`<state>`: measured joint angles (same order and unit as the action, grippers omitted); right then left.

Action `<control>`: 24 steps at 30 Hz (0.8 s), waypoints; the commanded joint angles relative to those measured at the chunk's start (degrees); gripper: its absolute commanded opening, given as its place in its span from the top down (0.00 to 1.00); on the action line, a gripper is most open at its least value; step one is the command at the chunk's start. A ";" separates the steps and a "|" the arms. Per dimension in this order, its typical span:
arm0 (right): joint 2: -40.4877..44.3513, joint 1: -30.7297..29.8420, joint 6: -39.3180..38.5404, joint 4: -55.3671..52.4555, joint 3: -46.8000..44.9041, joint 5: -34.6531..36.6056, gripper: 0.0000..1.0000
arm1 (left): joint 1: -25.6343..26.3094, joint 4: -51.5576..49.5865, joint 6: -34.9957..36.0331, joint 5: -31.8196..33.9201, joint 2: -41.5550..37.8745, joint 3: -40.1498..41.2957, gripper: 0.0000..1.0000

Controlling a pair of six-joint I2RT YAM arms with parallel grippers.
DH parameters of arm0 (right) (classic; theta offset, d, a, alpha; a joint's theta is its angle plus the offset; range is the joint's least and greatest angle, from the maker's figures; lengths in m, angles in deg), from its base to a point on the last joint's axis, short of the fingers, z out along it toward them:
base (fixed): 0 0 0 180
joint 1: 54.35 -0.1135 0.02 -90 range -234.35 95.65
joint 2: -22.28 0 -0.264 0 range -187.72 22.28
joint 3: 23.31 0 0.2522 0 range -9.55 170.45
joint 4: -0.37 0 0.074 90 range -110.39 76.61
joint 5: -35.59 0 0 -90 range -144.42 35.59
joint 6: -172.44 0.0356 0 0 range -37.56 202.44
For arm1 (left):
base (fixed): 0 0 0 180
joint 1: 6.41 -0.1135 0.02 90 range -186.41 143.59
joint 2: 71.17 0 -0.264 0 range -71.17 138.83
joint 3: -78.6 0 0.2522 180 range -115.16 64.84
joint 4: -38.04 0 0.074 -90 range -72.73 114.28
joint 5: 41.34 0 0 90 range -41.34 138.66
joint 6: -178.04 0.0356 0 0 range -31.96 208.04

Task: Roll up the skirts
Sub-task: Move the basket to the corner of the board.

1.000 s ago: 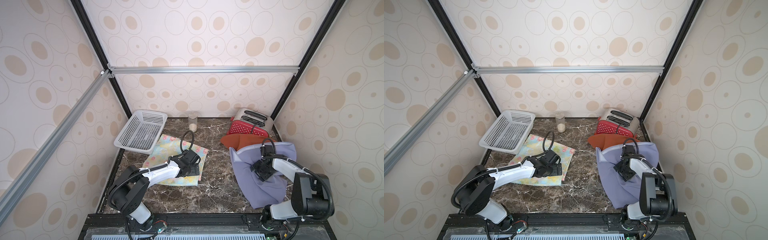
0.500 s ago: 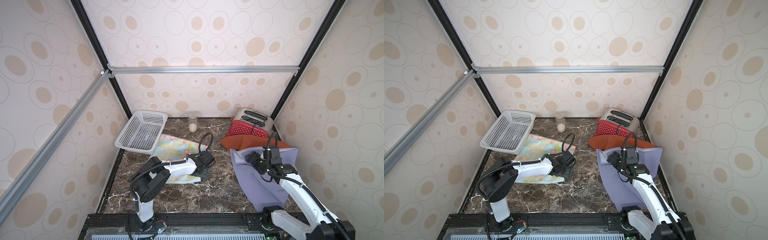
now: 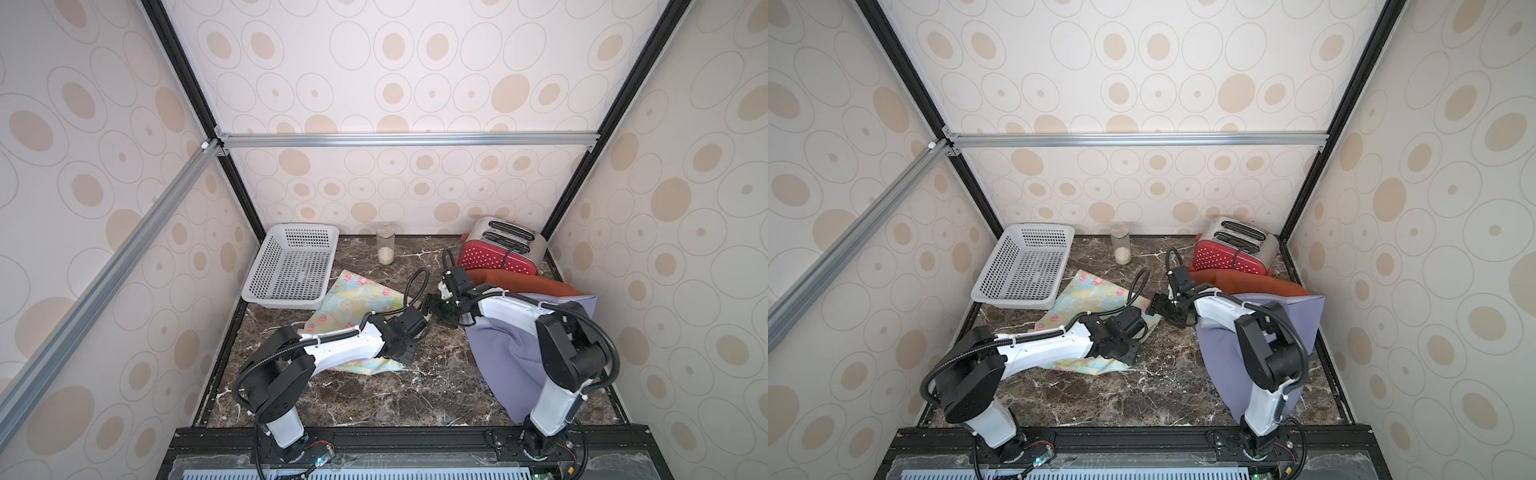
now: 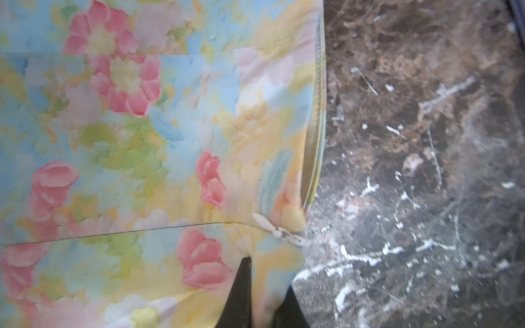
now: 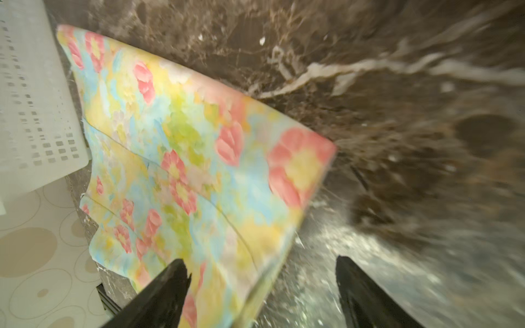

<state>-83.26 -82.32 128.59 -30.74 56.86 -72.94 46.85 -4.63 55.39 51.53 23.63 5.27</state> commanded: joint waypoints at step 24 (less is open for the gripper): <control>-4.77 -1.32 9.48 10.94 -7.45 2.95 1.00 | -31.11 -12.44 -5.15 16.04 20.35 -31.08 0.30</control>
<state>-88.06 -83.17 138.43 -15.81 52.53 -71.87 19.48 -13.20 51.24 63.95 39.17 -23.10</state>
